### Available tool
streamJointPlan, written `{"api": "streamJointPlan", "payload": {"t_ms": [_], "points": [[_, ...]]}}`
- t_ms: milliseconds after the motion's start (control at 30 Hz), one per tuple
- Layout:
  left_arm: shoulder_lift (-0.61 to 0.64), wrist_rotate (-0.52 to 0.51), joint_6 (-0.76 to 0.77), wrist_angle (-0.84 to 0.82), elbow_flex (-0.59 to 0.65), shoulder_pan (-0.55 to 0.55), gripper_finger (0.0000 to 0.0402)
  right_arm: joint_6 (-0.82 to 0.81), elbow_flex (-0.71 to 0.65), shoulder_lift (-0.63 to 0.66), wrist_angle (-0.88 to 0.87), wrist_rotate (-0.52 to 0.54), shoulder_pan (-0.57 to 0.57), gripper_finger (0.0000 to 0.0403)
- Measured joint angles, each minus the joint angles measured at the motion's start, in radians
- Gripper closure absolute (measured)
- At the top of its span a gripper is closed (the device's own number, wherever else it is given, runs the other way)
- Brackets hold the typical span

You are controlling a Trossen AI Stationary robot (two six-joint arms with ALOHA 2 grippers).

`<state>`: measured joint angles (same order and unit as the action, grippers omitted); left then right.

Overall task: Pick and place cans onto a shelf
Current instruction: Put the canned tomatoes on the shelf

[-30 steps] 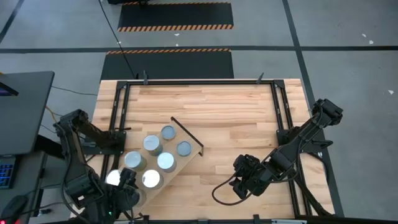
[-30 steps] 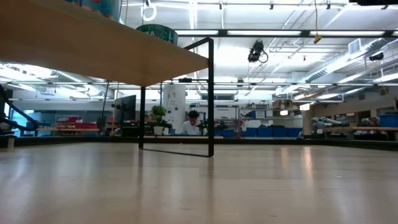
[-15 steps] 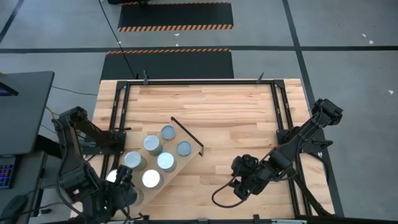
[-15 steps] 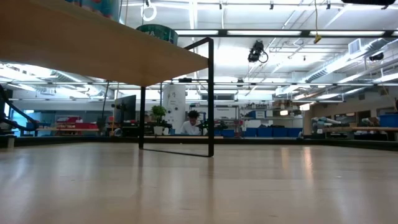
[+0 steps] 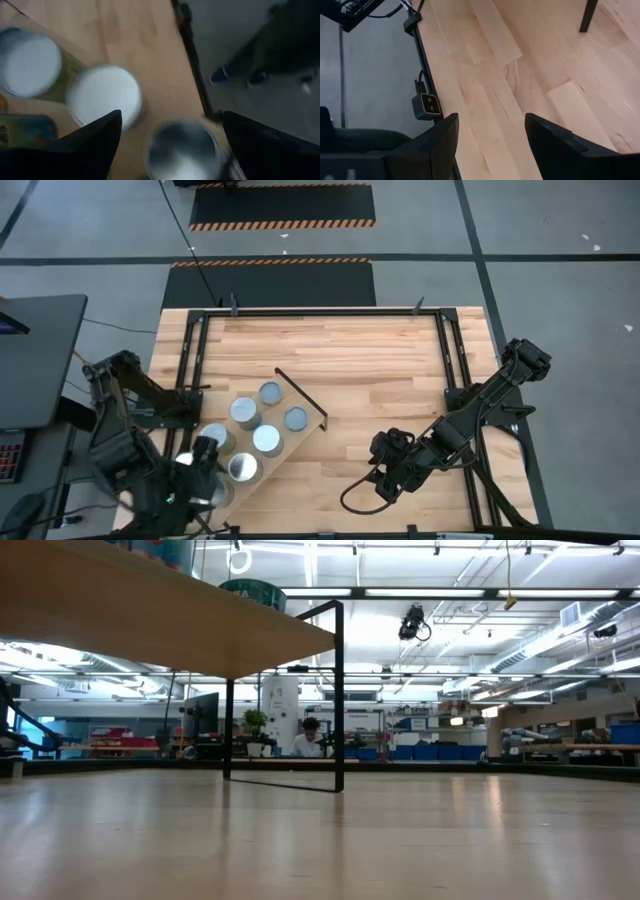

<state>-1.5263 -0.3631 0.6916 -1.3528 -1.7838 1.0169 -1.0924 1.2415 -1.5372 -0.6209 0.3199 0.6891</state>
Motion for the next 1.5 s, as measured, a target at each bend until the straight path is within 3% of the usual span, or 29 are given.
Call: {"api": "streamJointPlan", "payload": {"t_ms": [100, 233, 533, 700, 833, 967, 1167, 1500], "points": [[-0.008, 0.015, -0.022, 0.017, 0.015, -0.039, 0.0049, -0.003, 0.0, 0.0, 0.0, -0.003, -0.004, 0.0167], [-0.043, 0.129, -0.143, 0.021, 0.066, -0.077, 0.0049, -0.009, 0.0, 0.0, 0.0, -0.027, -0.005, 0.0167], [-0.044, 0.144, -0.162, 0.024, 0.069, -0.121, 0.0049, -0.063, 0.0, 0.0, 0.0, -0.061, -0.002, 0.0167], [-0.044, 0.19, -0.155, 0.009, 0.005, -0.131, 0.0049, -0.06, 0.0, 0.0, 0.0, -0.061, -0.002, 0.0167], [-0.041, 0.177, -0.162, -0.107, -0.069, -0.134, 0.0049, -0.056, 0.0, 0.0, -0.001, -0.061, -0.004, 0.0167], [-0.043, 0.174, -0.217, -0.181, -0.06, -0.132, 0.0049, -0.046, 0.0, 0.0, -0.001, -0.061, -0.012, 0.0167], [-0.043, 0.169, -0.313, -0.177, 0.007, -0.131, 0.0049, -0.04, 0.0, 0.0, -0.001, -0.061, -0.019, 0.0167], [-0.044, 0.157, -0.322, -0.077, 0.017, -0.131, 0.0049, -0.038, 0.0, 0.0, -0.001, -0.061, -0.02, 0.0167]]}}
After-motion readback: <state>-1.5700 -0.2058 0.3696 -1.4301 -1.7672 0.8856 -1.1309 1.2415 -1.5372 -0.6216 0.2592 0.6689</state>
